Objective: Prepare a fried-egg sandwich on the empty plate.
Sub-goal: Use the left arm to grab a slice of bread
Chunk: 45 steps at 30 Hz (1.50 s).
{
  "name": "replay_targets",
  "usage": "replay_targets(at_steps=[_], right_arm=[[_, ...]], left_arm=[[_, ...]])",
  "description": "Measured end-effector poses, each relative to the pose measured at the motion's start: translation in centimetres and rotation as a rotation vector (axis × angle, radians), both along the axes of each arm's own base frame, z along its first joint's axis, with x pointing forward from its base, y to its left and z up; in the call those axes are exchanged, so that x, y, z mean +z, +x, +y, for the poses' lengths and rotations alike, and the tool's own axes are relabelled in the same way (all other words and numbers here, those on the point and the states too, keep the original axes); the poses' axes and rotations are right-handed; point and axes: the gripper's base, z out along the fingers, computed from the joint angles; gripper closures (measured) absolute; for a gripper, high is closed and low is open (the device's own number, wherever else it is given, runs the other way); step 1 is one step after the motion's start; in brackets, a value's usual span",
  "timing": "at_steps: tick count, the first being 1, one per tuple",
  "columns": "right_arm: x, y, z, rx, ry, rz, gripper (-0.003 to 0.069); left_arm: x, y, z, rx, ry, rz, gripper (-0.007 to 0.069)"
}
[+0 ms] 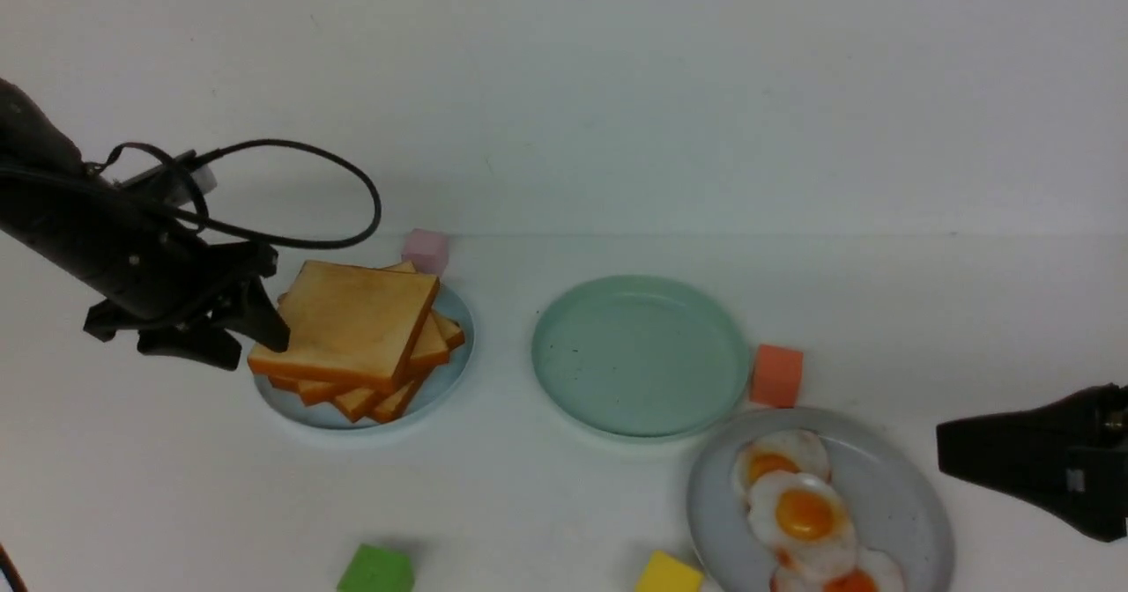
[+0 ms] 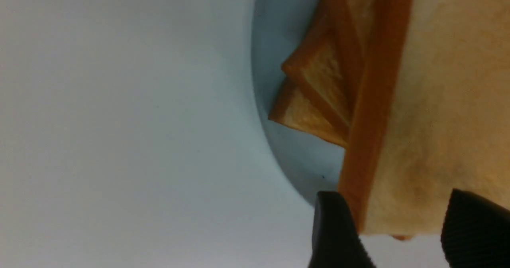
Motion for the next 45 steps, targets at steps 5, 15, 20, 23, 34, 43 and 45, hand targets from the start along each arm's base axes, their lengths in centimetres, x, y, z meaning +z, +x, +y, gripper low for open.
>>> replay_targets(at_steps=[5,15,20,23,34,43,45], right_arm=[[0.1,0.0,0.0,-0.003,0.014,0.000,0.0418],[0.1,0.0,0.1,-0.004,0.026,0.001,0.0418],[0.1,0.0,0.1,-0.003,0.026,0.001,0.0418],[0.1,0.0,0.1,-0.001,0.026,0.003,0.0418],[0.1,-0.1,0.2,0.006,0.026,0.009,0.0418],[0.1,-0.1,0.2,0.008,0.026,0.010,0.0418],[0.1,-0.1,0.2,0.008,0.026,0.010,0.0418]], left_arm=[[-1.0,0.4,0.0,0.014,-0.009,0.011,0.0243],[-1.8,0.9,-0.2,0.031,-0.055,0.020,0.0300],[-1.9,0.8,-0.2,0.017,-0.058,0.026,0.0448],[-2.0,0.7,-0.2,0.002,-0.054,0.034,0.0554],[1.1,0.3,-0.2,0.001,-0.049,-0.024,0.0528],[1.7,0.0,0.0,-0.067,-0.034,-0.049,0.0174],[1.9,0.0,0.4,-0.077,-0.062,-0.067,0.0133]])
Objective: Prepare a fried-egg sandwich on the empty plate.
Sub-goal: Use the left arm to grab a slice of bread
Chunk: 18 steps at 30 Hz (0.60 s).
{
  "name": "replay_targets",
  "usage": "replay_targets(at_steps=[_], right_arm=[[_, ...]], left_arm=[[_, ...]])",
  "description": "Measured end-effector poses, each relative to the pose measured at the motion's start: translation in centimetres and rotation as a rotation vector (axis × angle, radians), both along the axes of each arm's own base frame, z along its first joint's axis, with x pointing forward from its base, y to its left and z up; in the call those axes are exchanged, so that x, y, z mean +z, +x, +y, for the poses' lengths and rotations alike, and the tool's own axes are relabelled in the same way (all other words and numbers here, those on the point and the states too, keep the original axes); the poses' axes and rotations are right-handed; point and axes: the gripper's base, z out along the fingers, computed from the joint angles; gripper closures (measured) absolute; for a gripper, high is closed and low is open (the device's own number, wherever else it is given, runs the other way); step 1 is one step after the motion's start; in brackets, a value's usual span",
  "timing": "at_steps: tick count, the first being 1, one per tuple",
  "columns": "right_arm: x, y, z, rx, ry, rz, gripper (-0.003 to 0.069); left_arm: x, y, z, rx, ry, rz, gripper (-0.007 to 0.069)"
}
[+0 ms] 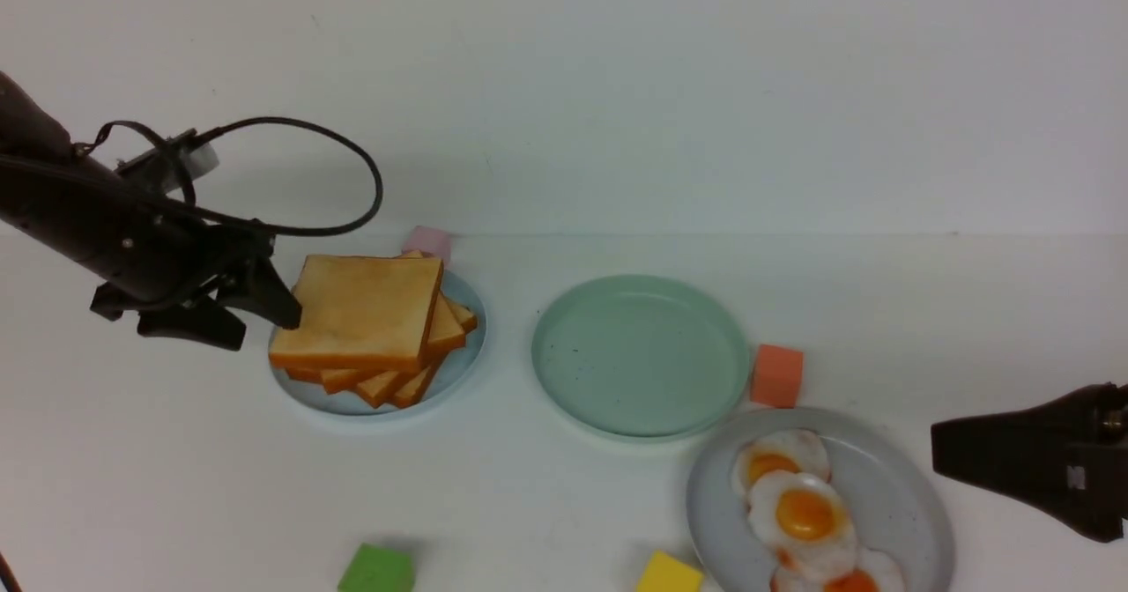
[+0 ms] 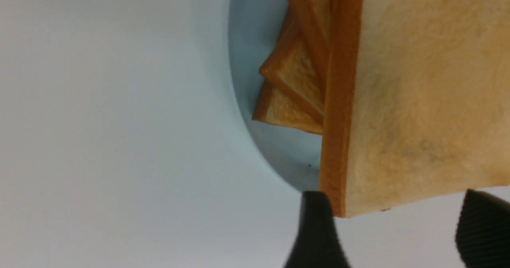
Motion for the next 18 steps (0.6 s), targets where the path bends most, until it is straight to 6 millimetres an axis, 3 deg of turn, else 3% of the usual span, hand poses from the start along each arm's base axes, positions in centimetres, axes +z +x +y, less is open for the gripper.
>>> replay_targets(at_steps=[6,9,13,18], right_arm=[[0.0,0.0,0.0,-0.001,0.010,0.003,0.0418],[-0.1,0.3,0.1,-0.003,0.025,0.019,0.0418],[-0.3,0.6,0.2,-0.004,0.032,0.034,0.0418],[-0.2,0.6,0.3,-0.004,0.047,0.037,0.0418]], left_arm=[[-0.9,0.0,2.3,-0.023,-0.200,0.001,0.0113],[-3.3,0.5,3.7,-0.007,-0.350,0.009,0.0113],[-5.8,1.1,4.1,-0.010,-0.395,0.011,0.0113],[-6.3,1.5,3.9,-0.017,-0.427,-0.024,0.0113]])
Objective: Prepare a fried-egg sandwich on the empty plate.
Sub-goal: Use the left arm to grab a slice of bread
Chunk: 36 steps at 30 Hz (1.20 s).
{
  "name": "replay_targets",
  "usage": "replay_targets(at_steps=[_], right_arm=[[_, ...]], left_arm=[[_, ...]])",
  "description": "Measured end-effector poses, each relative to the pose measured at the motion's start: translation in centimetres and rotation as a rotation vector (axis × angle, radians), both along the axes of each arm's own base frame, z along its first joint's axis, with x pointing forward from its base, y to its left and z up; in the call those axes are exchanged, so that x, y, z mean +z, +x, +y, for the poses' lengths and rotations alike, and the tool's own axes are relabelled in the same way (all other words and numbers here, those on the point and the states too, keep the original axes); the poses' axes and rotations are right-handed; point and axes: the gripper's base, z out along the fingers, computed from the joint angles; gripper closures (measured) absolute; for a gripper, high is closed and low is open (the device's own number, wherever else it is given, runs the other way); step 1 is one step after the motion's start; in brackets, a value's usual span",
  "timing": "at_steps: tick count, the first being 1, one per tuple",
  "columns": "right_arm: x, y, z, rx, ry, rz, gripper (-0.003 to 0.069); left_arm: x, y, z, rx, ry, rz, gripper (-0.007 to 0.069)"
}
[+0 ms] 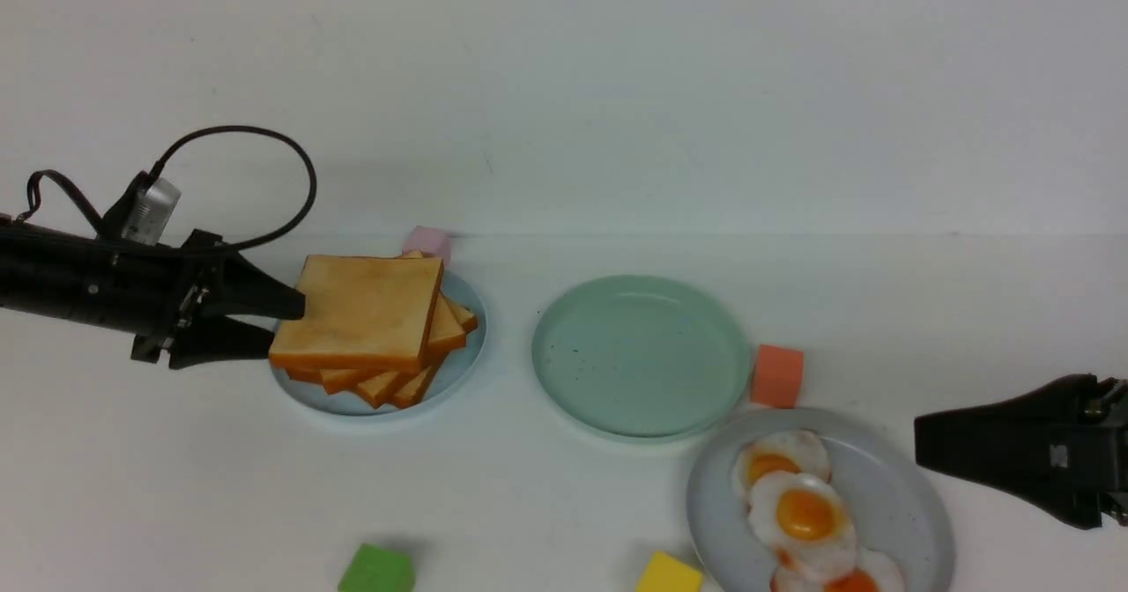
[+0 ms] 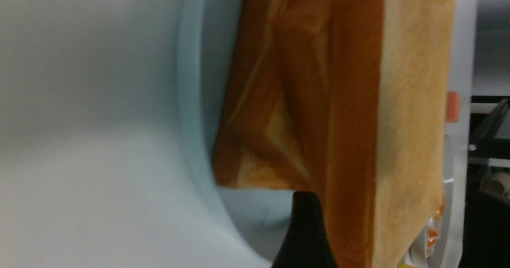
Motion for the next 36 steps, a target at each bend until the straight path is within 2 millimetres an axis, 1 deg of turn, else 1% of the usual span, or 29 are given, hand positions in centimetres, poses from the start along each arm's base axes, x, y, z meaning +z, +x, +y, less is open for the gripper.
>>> replay_targets(at_steps=[6,9,14,16,19,20,26,28,31,36], right_arm=[[0.0,0.0,0.0,0.000,0.000,0.000,0.0418],[0.0,0.0,0.0,0.000,0.000,0.000,0.0418],[0.0,0.0,0.0,0.000,0.000,0.000,0.0418],[0.0,0.0,0.0,0.000,0.000,0.000,0.0418],[0.0,0.0,0.0,0.000,0.000,0.000,0.0418],[0.0,0.0,0.0,0.000,0.000,0.000,0.0418],[0.0,0.0,0.0,0.000,0.000,0.000,0.0418],[0.0,0.0,0.0,0.003,0.000,0.002,0.0418],[0.0,-0.1,0.1,0.011,0.001,0.008,0.0418],[-0.1,-0.2,0.1,0.018,0.001,0.013,0.0418]], left_arm=[[-1.2,0.3,0.0,0.010,-0.026,0.020,0.0114],[-1.4,0.3,0.0,0.011,-0.027,0.026,0.0127],[-1.4,0.3,-0.2,0.011,-0.030,0.030,0.0193],[-1.4,0.4,-0.7,-0.001,-0.030,0.031,0.0227],[-1.4,0.4,-1.2,-0.014,-0.029,0.031,0.0261],[-1.4,0.4,-1.2,-0.014,-0.029,0.031,0.0261],[-1.5,0.4,-1.3,-0.022,-0.021,0.034,0.0398],[-1.5,0.3,-1.2,-0.022,-0.024,0.035,0.0482],[-1.4,0.3,-1.2,-0.023,-0.028,0.034,0.0533],[-1.1,0.3,-1.2,-0.015,-0.031,0.038,0.0535]])
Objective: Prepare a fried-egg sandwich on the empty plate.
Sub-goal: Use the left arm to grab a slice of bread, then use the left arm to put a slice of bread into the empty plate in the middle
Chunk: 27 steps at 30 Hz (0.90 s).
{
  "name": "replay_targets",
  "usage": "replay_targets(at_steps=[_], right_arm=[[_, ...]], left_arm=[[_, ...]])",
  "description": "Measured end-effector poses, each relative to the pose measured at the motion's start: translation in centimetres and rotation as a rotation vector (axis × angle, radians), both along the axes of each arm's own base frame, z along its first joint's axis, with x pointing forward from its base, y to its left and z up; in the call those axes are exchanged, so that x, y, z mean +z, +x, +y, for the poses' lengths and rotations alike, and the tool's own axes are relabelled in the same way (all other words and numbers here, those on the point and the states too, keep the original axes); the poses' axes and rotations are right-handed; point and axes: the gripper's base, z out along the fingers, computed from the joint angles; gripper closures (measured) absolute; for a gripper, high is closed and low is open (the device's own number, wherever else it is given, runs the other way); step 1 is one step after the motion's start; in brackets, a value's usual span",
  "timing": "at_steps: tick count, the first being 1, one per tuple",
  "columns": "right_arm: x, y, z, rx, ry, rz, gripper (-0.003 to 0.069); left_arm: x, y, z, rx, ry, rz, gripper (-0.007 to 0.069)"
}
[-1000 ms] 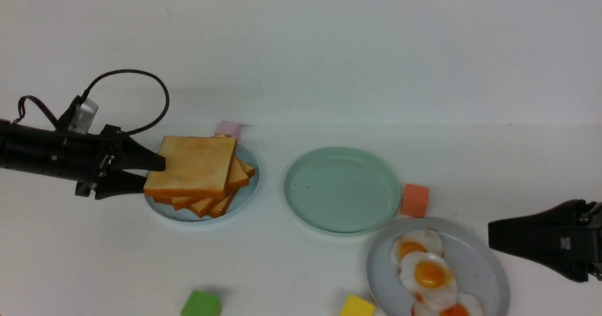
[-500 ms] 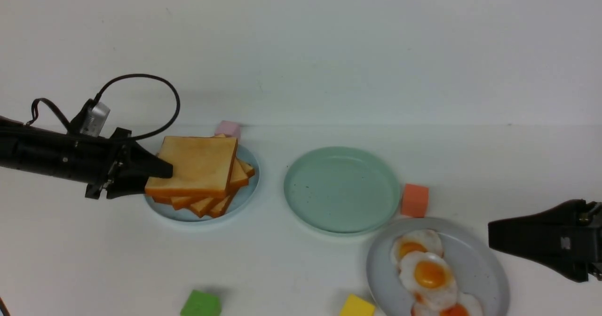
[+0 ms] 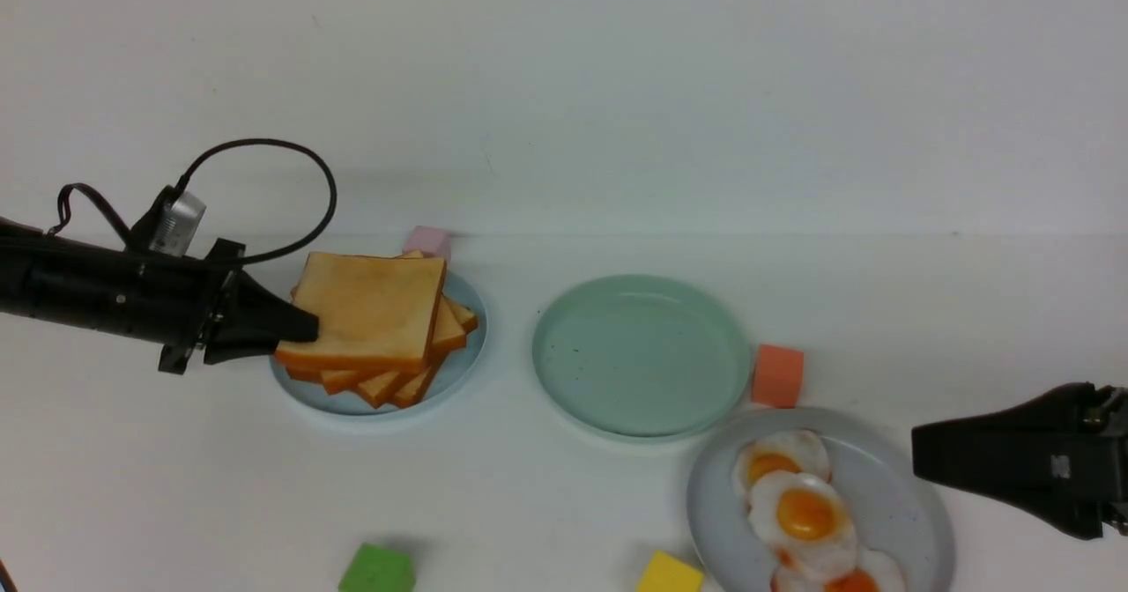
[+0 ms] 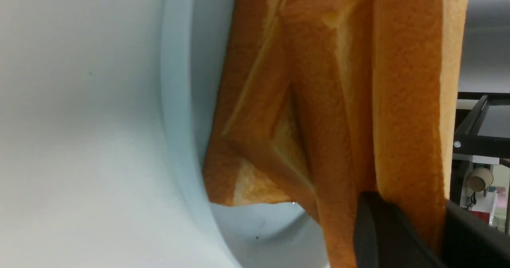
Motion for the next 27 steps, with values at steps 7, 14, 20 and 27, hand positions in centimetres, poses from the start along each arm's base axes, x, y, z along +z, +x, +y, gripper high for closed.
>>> replay_targets(at_steps=[7,14,20,27], right_arm=[[0.0,0.0,0.0,0.000,0.000,0.000,0.0418],[0.0,0.0,0.0,0.001,-0.005,0.000,0.0418],[-0.4,0.3,-0.4,-0.020,-0.067,0.009,0.0416],[0.4,1.9,-1.6,-0.095,-0.230,0.141,0.0388]], left_arm=[[2.9,-0.3,0.0,0.006,0.025,-0.052,0.0535],[6.3,-0.8,-1.3,0.022,0.029,-0.070,0.0535],[8.4,-1.2,-10.7,-0.158,-0.038,-0.111,0.0535],[6.8,-2.3,-20.8,-0.275,-0.108,-0.084,0.0535]])
